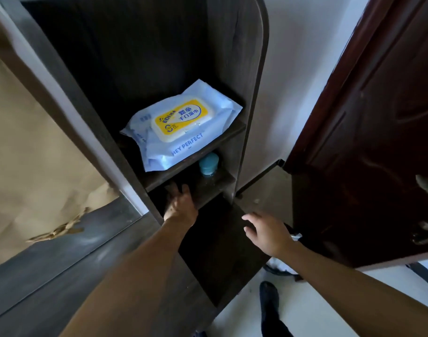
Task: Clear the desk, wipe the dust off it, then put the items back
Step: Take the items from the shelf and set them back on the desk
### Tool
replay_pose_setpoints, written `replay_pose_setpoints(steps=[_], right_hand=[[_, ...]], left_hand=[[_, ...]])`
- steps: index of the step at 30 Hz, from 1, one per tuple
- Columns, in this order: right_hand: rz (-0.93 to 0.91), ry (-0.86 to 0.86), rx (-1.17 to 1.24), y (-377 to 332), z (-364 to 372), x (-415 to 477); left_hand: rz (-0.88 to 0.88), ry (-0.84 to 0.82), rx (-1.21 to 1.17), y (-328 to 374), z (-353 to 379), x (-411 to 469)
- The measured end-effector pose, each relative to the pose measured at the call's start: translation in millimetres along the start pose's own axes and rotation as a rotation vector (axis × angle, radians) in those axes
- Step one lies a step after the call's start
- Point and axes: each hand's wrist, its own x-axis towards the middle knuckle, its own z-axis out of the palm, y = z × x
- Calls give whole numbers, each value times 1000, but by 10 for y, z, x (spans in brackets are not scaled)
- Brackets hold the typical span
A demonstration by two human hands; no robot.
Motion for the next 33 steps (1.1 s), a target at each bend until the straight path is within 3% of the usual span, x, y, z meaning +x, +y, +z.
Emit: replay_pose_setpoints(steps=[13,17,21,27,33], right_hand=[[-388,-173,-15,436,-115,1064],[-585,-45,-22,269,-104,1340],[-549,28,-142,-41,8,1704],[-372,-46,-280,-208,209,1903],[-578,28,-91,-127,263,1686]], left_hand=[[-206,174,40,301,444,19],[-203,203,-9,473,539,-122],[-244,237,-51,602,665,-351],[-292,288,-80,557,735,-680],[-374,270,-93,413,790,-956]])
